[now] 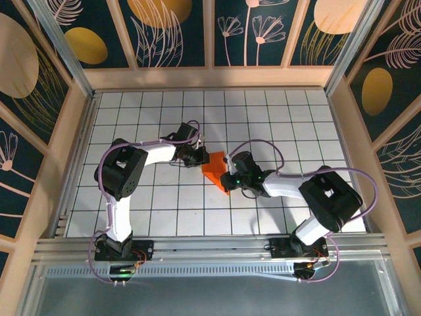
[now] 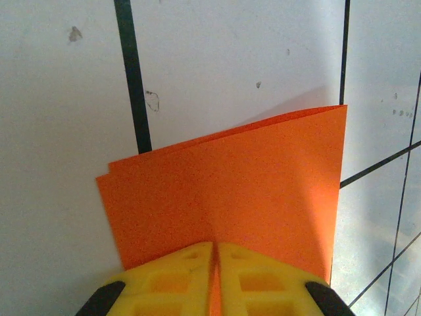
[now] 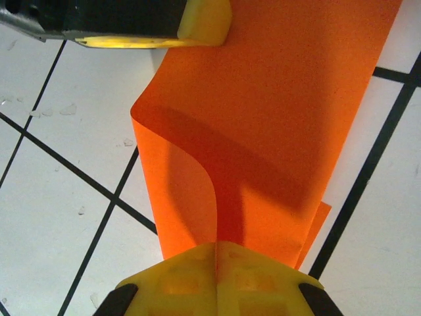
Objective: Fold a paper plane with a square sheet of paper (fold left side to right side)
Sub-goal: Third fold the triangle at the center of the table.
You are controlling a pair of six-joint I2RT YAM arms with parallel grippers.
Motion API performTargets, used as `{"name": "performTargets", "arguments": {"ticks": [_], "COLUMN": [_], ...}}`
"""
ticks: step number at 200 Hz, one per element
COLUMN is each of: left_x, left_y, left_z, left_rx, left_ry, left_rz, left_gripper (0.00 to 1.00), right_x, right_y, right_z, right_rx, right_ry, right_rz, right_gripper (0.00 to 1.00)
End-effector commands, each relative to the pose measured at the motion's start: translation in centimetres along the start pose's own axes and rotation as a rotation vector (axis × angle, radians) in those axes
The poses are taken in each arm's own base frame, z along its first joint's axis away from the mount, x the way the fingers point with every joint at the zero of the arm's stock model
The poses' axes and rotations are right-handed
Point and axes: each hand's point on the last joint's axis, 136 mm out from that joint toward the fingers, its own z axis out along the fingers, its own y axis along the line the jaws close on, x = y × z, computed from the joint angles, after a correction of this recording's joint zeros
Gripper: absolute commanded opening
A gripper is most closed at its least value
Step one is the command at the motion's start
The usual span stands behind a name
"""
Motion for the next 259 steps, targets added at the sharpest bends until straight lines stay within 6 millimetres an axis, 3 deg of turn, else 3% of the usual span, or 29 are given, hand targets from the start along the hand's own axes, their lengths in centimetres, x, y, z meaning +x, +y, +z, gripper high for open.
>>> {"name": "performTargets", "arguments": {"ticks": [1,210,259], "left_x": [1.5,1.1,-0.7], "left_y": [2.9,2.5,0.5], "left_z": [1.0,0.6,-0.8], "left_rx": [-0.106,-0.099,-0.064], "left_ry": [0.048,0.032,-0.029], "left_rz": [-0.026,-0.025,0.001], "left_gripper": [0.12,0.13,0.2], "right_x": [-1.0,-0.2,1.4], "right_y": [-0.4,-1.2,-1.7], "right_z": [-0.1,1.2,1.6], "right_rx": [0.025,0.041,0.049], "right_ry": [-0.011,0.025,0.068], "right_rz": [0.001,0.018,0.027], "right_gripper": [0.0,0.0,0.0]}}
